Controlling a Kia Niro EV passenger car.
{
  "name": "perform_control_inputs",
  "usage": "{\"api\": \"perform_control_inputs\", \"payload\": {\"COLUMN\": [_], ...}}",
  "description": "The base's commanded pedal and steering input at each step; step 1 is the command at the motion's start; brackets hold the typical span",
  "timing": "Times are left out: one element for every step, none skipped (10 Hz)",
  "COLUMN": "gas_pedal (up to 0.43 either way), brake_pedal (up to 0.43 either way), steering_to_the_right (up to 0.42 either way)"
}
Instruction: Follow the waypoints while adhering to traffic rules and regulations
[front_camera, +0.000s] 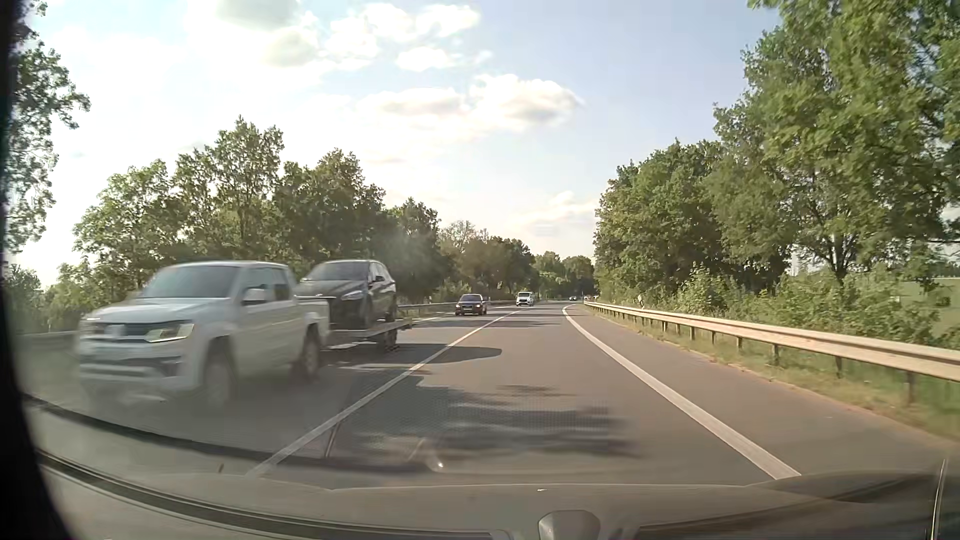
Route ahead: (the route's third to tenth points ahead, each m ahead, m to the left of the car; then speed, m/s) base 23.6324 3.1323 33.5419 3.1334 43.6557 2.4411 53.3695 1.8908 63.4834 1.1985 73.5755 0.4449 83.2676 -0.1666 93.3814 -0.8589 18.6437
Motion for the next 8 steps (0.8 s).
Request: {"api": "perform_control_inputs", "payload": {"gas_pedal": [0.177,0.177,0.177,0.177,0.177,0.177,0.177,0.169], "brake_pedal": [0.006,0.006,0.012,0.006,0.006,0.006,0.006,0.006], "steering_to_the_right": [0.006,0.006,0.006,0.006,0.006,0.006,0.006,0.007]}}
